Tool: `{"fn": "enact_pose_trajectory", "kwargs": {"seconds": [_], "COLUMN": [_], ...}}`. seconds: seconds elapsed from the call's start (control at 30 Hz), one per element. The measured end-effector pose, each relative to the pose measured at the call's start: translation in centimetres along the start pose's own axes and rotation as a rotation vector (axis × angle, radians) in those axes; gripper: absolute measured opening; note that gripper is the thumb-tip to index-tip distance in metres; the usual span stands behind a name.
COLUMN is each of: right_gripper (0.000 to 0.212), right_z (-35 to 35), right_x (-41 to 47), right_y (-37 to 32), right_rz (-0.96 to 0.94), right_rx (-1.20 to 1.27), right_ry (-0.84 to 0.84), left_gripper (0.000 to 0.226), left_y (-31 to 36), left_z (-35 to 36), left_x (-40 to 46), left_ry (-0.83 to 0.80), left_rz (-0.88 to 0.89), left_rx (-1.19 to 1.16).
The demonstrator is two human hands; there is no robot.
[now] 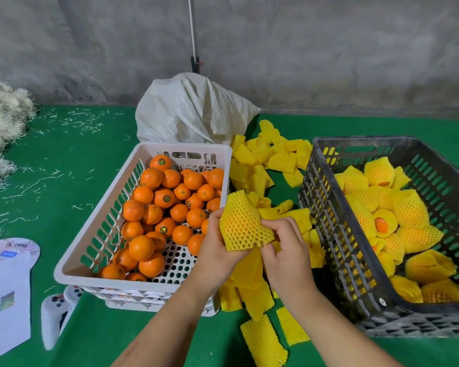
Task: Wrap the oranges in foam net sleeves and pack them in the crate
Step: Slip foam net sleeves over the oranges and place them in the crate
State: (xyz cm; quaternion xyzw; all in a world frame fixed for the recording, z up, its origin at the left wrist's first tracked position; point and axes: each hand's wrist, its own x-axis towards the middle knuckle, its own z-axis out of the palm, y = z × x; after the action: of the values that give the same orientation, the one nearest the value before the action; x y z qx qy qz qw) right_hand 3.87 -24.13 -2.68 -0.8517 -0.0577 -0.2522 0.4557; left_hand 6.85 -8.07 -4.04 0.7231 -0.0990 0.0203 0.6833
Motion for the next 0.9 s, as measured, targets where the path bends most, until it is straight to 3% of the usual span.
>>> {"fn": "enact_pose_trajectory", "kwargs": {"seconds": [0.1, 0.17, 0.23, 0.3, 0.43, 0.6, 0.73, 0.9], "right_gripper": [0.033, 0.037, 0.045, 0.054, 0.096, 0.09, 0.097, 0.108], "right_z": [0.6, 1.0, 0.7, 0.2, 1.2, 2.1, 0.7, -6.4], "right_x": [-1.3, -2.0, -2.0, -1.3, -0.4, 0.0, 1.8, 7.0], "right_y": [0.1, -0.3, -1.2, -1.8, -3.5, -3.2, -1.3, 3.7], "right_rz": [-0.049, 0.078, 0.383, 0.596, 0.662, 0.732, 0.826, 0.736], "right_rx": [-0.011, 0.031, 0.278, 0.536, 0.633, 0.684, 0.747, 0.578], "right_ry": [-0.015, -0.148, -0.254, -0.229, -0.368, -0.216, -0.112, 0.259], "left_gripper": [0.072, 0.074, 0.082, 0.087, 0.085, 0.091, 0.096, 0.071], "left_y": [-0.4, -0.8, -1.0, -1.0, -0.5, -0.7, -0.5, -0.9], "left_z": [0.0, -0.2, -0.4, -0.4, -0.1, -0.1, 0.6, 0.0], "left_x": [0.0, 0.0, 0.1, 0.2, 0.0, -0.4, -0.3, -0.2], "left_ry": [0.073, 0.096, 0.113, 0.118, 0.007, -0.111, -0.094, -0.055], "left_rz": [0.023, 0.033, 0.035, 0.042, 0.085, 0.059, 0.065, -0.009], "left_rx": [-0.017, 0.003, 0.034, 0.068, 0.184, 0.298, 0.366, 0.218]}}
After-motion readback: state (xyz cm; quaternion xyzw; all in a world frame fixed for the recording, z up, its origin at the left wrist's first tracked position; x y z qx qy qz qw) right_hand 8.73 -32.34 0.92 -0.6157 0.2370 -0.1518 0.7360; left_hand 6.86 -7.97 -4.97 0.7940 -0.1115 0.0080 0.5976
